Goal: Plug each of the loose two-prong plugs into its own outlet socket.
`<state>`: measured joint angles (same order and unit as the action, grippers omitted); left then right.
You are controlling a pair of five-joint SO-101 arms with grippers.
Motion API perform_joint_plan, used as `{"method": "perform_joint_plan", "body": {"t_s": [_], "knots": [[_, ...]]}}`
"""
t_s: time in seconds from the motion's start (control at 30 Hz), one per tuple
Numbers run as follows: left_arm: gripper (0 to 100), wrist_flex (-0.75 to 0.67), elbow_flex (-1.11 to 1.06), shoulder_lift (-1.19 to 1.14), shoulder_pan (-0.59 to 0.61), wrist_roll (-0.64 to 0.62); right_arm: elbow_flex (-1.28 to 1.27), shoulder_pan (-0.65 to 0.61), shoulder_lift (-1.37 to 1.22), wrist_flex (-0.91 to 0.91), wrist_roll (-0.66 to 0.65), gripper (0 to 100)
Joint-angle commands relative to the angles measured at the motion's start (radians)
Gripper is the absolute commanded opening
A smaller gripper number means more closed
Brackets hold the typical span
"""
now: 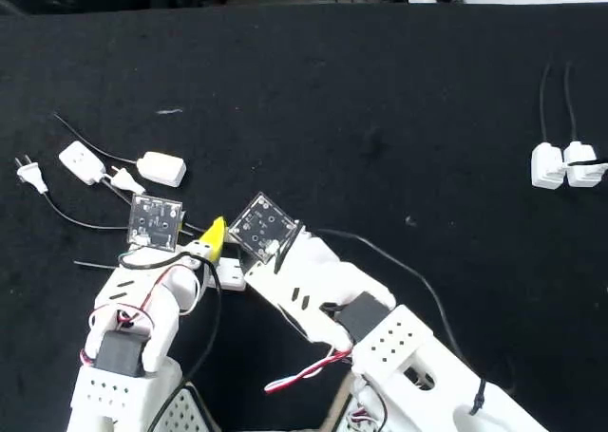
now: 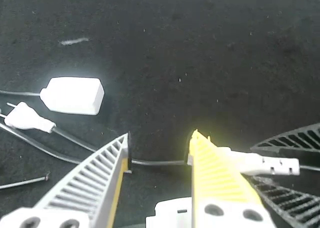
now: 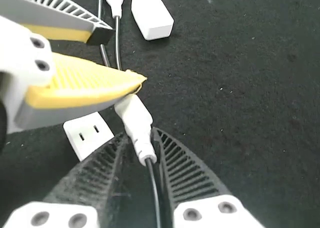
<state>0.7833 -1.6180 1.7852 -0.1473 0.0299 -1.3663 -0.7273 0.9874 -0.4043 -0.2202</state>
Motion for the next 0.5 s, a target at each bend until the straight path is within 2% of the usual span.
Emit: {"method": "perform_joint_plan", "body": {"t_s": [0.0, 0.47], "knots": [[21, 0.0, 0.007, -0.008, -0.062, 0.006, 0.027, -0.057, 0.045, 0.052, 0.005, 1.1], [21, 0.006, 0.007, -0.008, -0.067, 0.006, 0.03, -0.058, 0.045, 0.051, 0.003, 1.1]]}}
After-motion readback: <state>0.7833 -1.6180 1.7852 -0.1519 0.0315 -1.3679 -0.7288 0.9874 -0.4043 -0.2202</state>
